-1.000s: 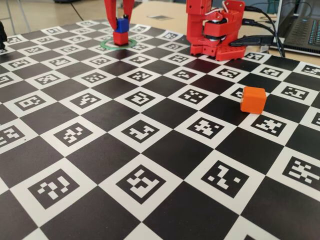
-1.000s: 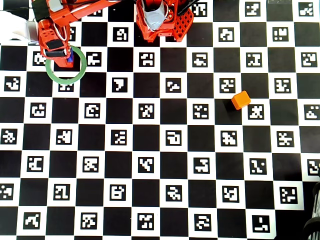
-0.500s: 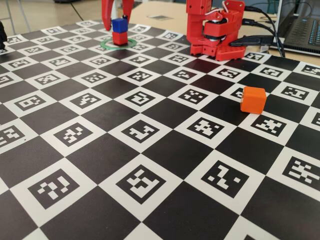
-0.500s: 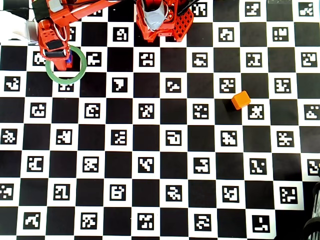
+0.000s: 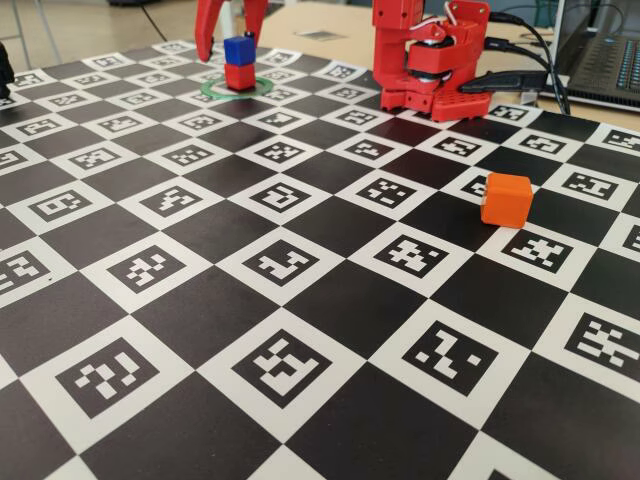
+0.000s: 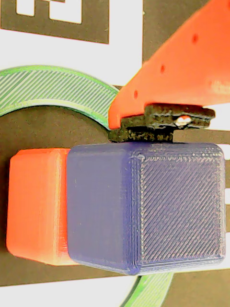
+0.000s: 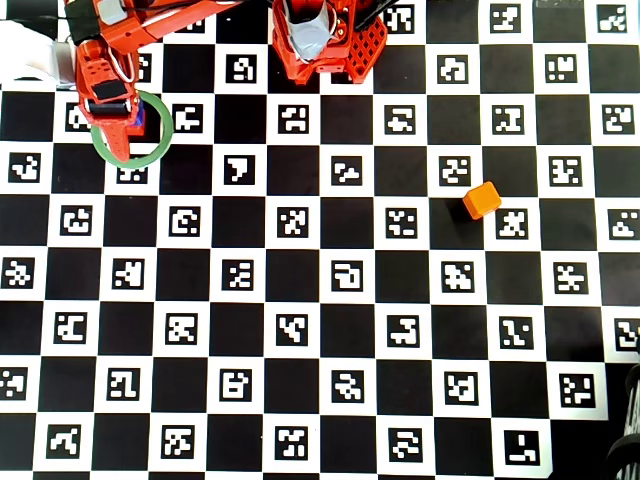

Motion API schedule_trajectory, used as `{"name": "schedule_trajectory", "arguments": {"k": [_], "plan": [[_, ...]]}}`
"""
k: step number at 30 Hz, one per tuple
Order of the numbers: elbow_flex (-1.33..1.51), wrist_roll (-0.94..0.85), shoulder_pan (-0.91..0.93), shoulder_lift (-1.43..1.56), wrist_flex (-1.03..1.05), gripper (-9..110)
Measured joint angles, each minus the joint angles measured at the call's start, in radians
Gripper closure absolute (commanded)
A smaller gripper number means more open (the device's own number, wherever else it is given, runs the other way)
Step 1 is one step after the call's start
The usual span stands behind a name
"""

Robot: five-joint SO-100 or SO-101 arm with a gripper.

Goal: Grab the red cube then put it in the green circle then put the blue cube on top and finally the orange cube on top

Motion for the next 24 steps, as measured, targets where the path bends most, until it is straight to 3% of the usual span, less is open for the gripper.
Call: {"name": "schedule_trajectory", "arguments": {"k": [10, 24], "plan": [[-0.006, -0.006, 0.021, 0.008, 0.084, 61], [-0.325, 0.078, -0.037, 0.115, 0.416, 61]]}}
